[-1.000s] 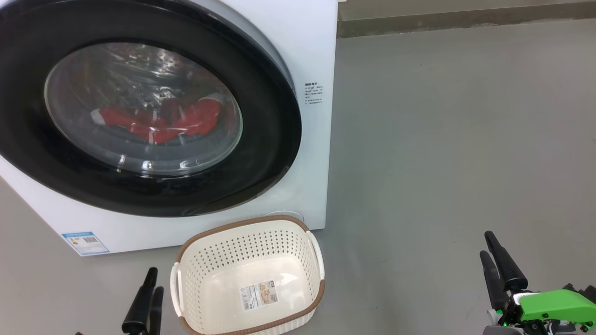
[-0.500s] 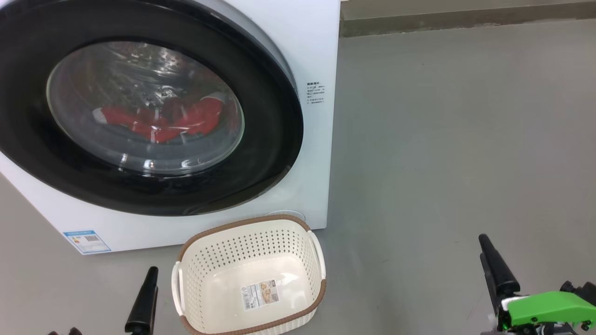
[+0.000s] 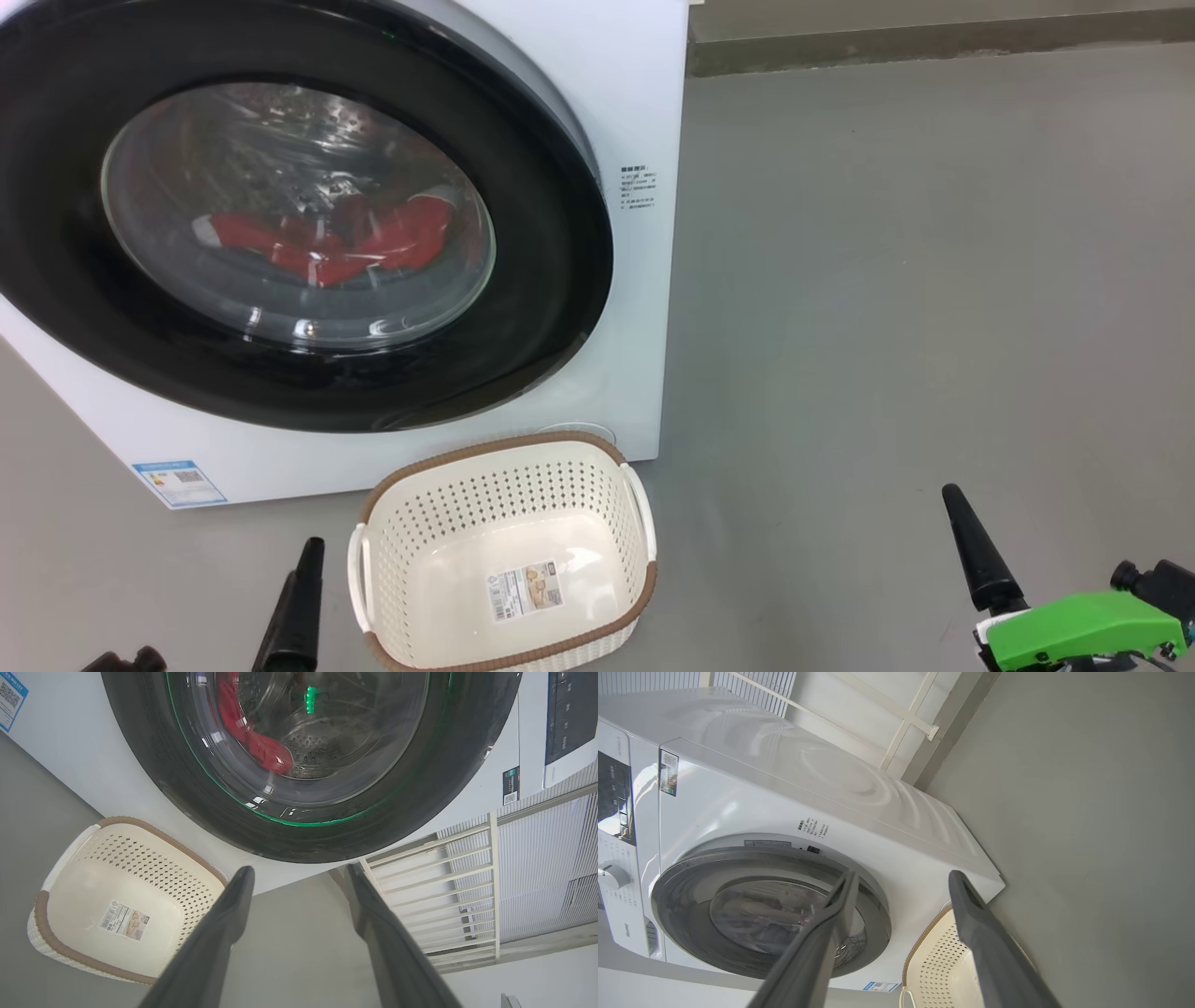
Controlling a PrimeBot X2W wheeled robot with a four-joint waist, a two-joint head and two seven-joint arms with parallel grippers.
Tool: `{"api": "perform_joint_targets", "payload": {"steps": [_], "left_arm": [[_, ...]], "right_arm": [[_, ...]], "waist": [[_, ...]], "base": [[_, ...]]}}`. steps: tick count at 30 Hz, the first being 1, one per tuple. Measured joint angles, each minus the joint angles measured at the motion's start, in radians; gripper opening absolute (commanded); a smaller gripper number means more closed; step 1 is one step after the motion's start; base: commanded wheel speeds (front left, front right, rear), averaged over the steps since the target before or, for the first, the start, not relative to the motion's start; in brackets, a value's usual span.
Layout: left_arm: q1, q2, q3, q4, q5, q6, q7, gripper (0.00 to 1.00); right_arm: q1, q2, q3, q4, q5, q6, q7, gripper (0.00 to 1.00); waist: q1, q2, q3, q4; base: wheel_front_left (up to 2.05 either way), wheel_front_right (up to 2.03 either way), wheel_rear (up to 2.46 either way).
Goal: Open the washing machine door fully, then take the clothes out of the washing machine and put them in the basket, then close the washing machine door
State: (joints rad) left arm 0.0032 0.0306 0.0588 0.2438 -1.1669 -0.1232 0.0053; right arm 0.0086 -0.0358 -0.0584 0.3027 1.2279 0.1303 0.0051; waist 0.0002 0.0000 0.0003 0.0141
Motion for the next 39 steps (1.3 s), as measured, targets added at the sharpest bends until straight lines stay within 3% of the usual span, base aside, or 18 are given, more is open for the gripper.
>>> {"api": "perform_joint_targets", "payload": {"steps": [39], "left_arm": [[0.04,0.001,-0.029,-0.067,0.508,0.01,-0.114,1.0]], "right_arm": [[0.031,-0.018,0.07,-0.017,-0.425,0.0,-0.112,1.0]], "waist": [[-0.0001,0.0,0.0,0.007]], "base": [[0.0,0.0,0.0]]}}
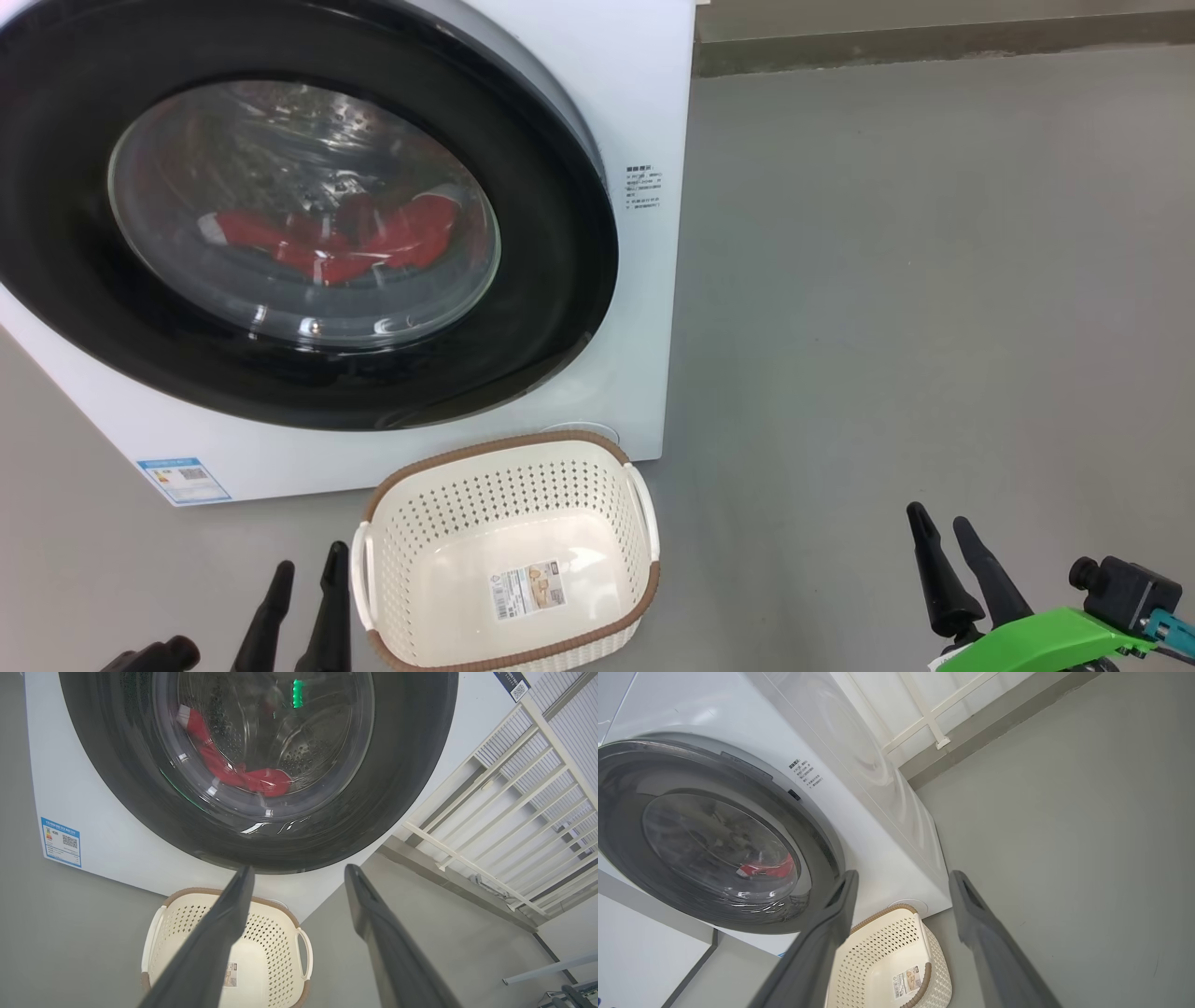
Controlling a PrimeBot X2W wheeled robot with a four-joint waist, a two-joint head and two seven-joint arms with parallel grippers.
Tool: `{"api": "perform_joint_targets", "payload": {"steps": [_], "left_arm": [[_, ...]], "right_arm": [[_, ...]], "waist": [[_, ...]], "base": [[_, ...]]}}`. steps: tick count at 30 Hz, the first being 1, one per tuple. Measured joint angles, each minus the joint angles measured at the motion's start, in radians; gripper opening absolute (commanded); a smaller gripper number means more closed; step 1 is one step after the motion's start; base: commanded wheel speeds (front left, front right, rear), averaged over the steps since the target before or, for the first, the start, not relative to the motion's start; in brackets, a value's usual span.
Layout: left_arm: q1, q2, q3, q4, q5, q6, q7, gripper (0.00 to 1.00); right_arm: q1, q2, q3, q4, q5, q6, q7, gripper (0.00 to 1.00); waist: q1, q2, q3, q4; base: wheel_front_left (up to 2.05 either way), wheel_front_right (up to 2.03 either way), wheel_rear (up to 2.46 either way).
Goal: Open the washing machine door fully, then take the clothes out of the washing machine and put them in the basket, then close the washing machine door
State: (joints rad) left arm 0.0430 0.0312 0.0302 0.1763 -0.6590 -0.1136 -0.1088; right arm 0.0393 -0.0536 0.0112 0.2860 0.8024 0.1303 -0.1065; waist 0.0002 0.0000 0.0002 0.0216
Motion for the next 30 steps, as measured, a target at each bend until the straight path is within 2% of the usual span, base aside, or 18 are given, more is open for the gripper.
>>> {"api": "perform_joint_targets", "payload": {"steps": [30], "left_arm": [[0.02,0.002,0.009,0.02,0.308,-0.003,-0.082,1.0]], "right_arm": [[0.024,0.004,-0.004,-0.026,-0.242,0.0,-0.089,1.0]], "waist": [[-0.0001,0.0,0.008,-0.003]], "base": [[0.0,0.0,0.0]]}}
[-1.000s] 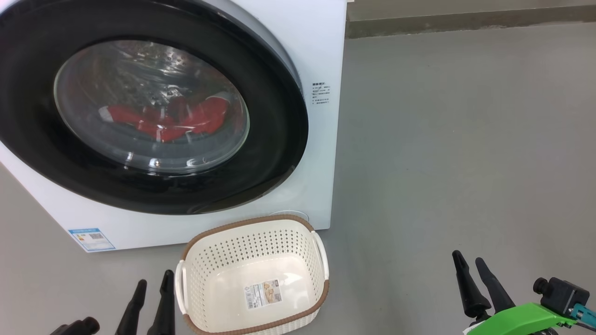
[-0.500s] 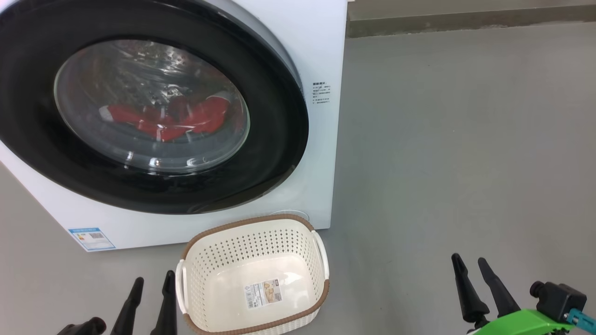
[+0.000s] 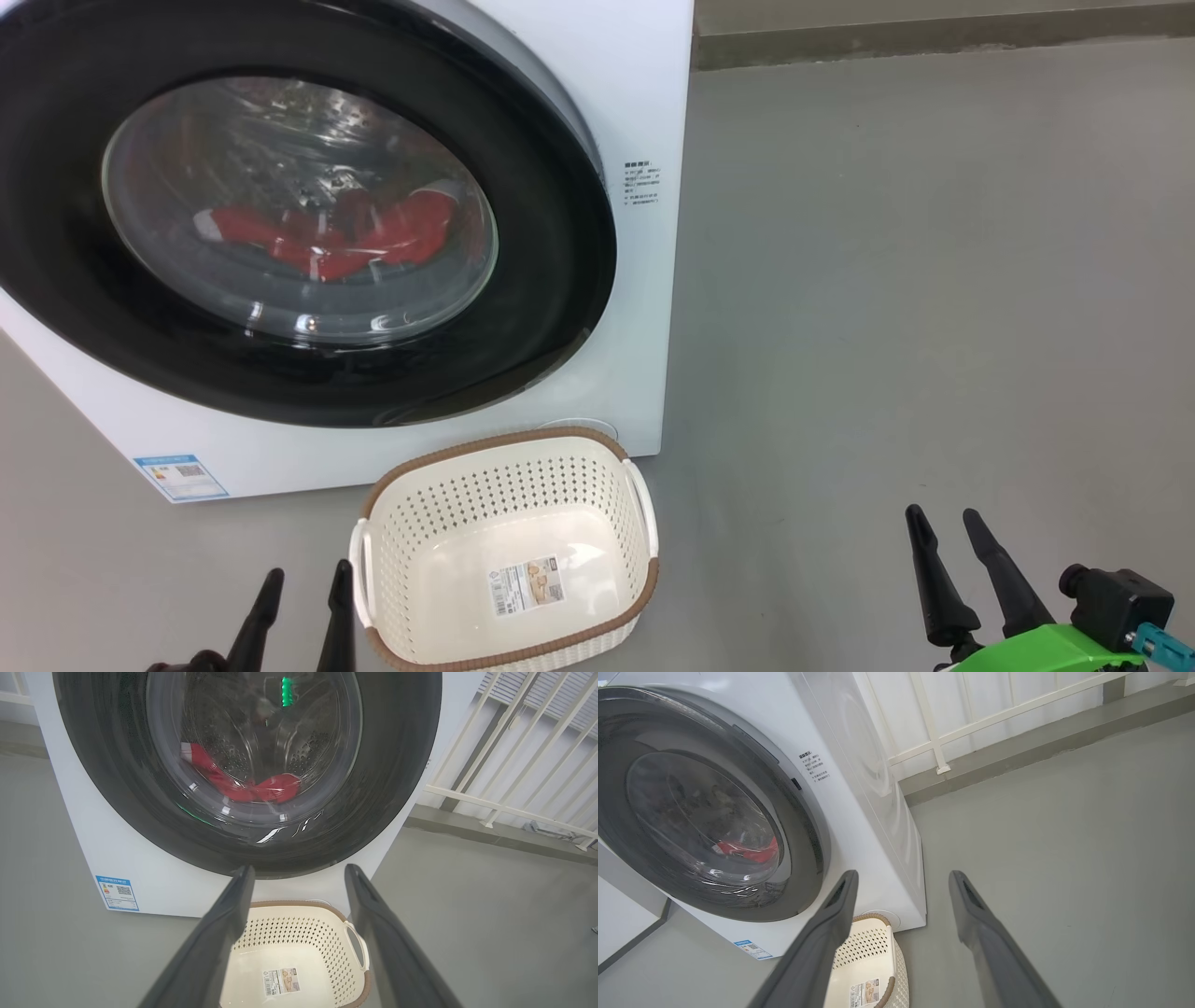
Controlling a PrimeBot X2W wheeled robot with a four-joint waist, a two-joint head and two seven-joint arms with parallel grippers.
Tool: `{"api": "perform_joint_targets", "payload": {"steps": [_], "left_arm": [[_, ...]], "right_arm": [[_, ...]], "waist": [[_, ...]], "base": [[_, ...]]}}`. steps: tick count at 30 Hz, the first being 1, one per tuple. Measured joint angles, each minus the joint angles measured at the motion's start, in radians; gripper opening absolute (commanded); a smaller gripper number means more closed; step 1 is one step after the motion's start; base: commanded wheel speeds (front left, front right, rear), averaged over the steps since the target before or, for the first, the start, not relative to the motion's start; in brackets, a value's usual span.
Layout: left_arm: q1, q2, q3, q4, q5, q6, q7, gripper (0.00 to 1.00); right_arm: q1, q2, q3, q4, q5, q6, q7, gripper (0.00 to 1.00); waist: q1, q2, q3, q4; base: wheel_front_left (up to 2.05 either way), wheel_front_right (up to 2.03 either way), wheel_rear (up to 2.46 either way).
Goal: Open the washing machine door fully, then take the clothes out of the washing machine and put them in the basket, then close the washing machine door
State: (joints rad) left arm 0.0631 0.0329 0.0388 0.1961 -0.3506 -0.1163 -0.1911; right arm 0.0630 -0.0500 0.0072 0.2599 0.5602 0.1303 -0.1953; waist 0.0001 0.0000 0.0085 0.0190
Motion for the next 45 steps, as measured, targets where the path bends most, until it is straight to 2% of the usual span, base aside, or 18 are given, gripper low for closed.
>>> {"api": "perform_joint_targets", "payload": {"steps": [19,41,42,43,44,45], "left_arm": [[0.027,0.003,0.013,0.008,0.177,-0.007,-0.058,1.0],[0.029,0.006,0.016,0.021,0.165,-0.009,-0.058,1.0],[0.029,0.006,0.015,0.021,0.165,-0.009,-0.058,1.0],[0.029,0.006,0.014,0.02,0.165,-0.009,-0.058,1.0],[0.029,0.006,0.013,0.019,0.165,-0.009,-0.058,1.0],[0.029,0.006,0.012,0.017,0.165,-0.009,-0.058,1.0]], "right_arm": [[0.042,-0.001,-0.014,0.019,-0.185,0.0,-0.053,1.0],[0.06,0.001,-0.037,0.015,-0.193,0.0,-0.053,1.0],[0.06,0.001,-0.039,0.006,-0.192,0.0,-0.054,0.65],[0.06,0.001,-0.039,-0.004,-0.191,0.0,-0.055,0.11],[0.06,0.002,-0.04,-0.012,-0.184,0.0,-0.055,0.11],[0.059,0.003,-0.042,-0.021,-0.174,0.0,-0.056,0.0]], "waist": [[0.0,0.0,-0.013,0.006],[0.0,0.0,-0.008,0.001],[0.0,0.0,-0.008,0.002],[0.0,0.0,-0.007,0.002],[0.0,0.0,-0.006,0.003],[0.0,0.0,-0.006,0.003]], "base": [[0.0,0.0,0.0],[0.0,0.0,0.0],[0.0,0.0,0.0],[0.0,0.0,0.0],[0.0,0.0,0.0],[0.0,0.0,0.0]]}}
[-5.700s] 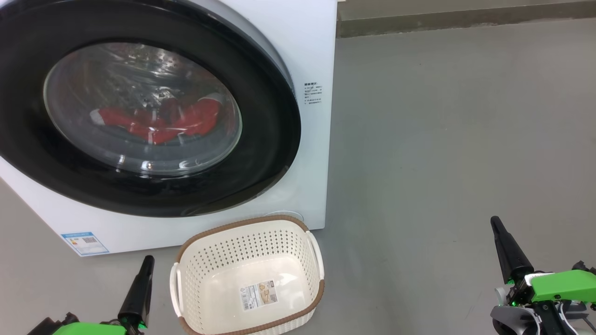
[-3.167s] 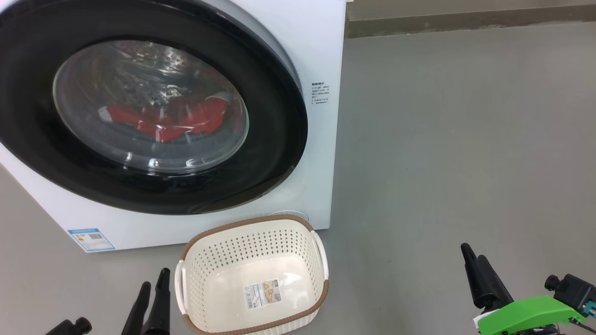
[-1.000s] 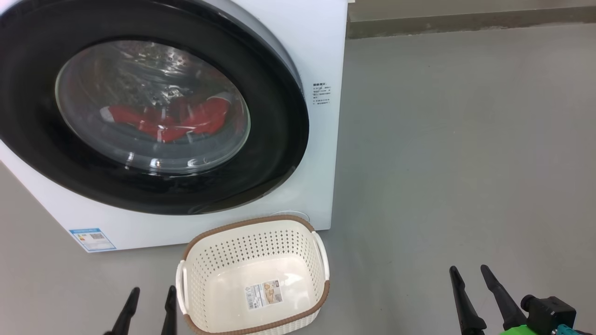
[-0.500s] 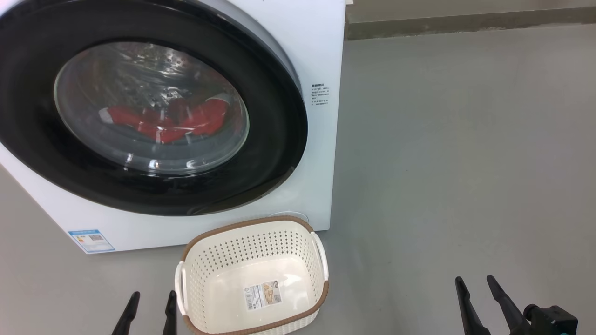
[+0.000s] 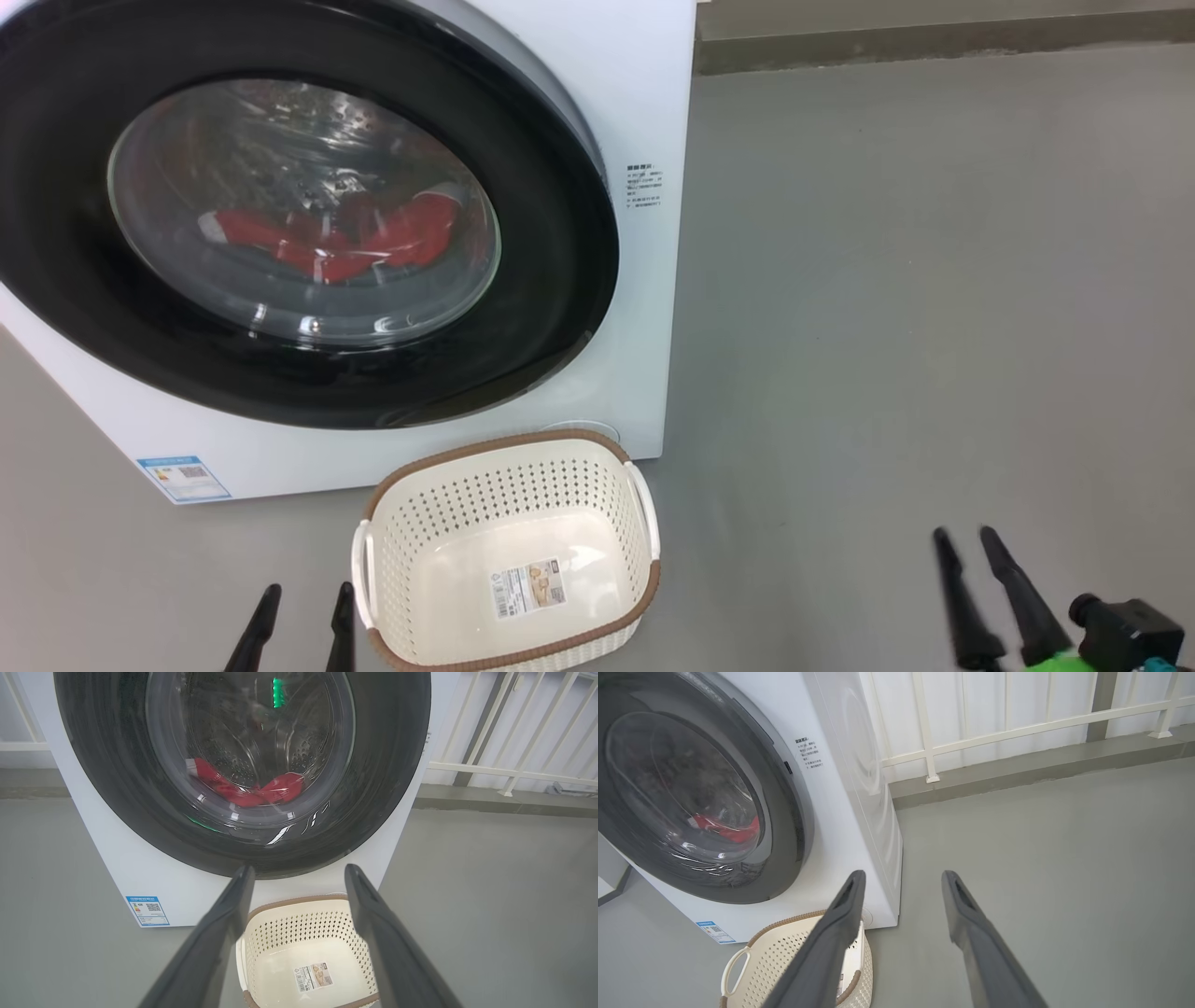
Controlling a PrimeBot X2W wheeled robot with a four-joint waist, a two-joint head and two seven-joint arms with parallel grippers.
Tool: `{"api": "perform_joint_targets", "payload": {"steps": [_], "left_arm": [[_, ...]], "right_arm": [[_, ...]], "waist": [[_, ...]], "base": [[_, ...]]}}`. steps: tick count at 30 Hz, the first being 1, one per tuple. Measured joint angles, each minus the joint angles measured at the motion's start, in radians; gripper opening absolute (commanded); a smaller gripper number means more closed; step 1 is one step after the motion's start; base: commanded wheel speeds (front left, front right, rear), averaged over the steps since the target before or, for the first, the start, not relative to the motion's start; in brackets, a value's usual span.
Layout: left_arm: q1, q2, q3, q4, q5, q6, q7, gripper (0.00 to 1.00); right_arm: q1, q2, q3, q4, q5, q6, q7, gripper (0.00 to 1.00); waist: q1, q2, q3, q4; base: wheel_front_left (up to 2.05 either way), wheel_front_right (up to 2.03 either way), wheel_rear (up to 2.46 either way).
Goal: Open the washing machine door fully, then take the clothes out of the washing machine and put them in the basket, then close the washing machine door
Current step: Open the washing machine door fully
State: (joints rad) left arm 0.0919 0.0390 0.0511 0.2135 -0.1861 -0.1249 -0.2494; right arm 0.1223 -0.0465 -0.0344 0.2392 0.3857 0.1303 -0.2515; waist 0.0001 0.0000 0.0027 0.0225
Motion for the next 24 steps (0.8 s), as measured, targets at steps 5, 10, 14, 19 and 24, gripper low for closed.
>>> {"api": "perform_joint_targets", "payload": {"steps": [5,10,14,19,24], "left_arm": [[-0.001,0.0,-0.009,-0.008,-0.002,0.0,0.0,1.0],[-0.015,0.0,-0.035,-0.014,-0.007,0.0,0.0,1.0],[-0.036,0.0,-0.055,-0.02,-0.009,0.0,0.0,1.0],[-0.075,0.0,-0.082,-0.028,-0.023,0.0,0.0,1.0],[-0.119,0.001,-0.106,-0.029,-0.027,0.0,0.0,1.0]], "right_arm": [[-0.047,0.004,0.007,-0.038,0.097,0.0,-0.001,0.0],[-0.17,0.004,0.048,-0.062,0.211,0.0,-0.002,0.0],[-0.278,0.003,0.079,-0.065,0.31,0.0,-0.004,0.0],[-0.416,-0.008,0.117,-0.06,0.447,0.0,-0.004,0.0],[-0.521,-0.023,0.16,-0.035,0.49,0.0,-0.004,0.0]], "waist": [[-0.0001,0.0,0.009,0.002],[0.0,0.0,0.025,0.01],[0.0,0.0,0.047,0.022],[-0.0001,0.0,0.087,0.042],[-0.0001,0.0,0.127,0.062]], "base": [[0.0,0.0,0.0],[0.0,0.0,0.0],[0.0,0.0,0.0],[0.0,0.0,0.0],[0.0,0.0,0.0]]}}
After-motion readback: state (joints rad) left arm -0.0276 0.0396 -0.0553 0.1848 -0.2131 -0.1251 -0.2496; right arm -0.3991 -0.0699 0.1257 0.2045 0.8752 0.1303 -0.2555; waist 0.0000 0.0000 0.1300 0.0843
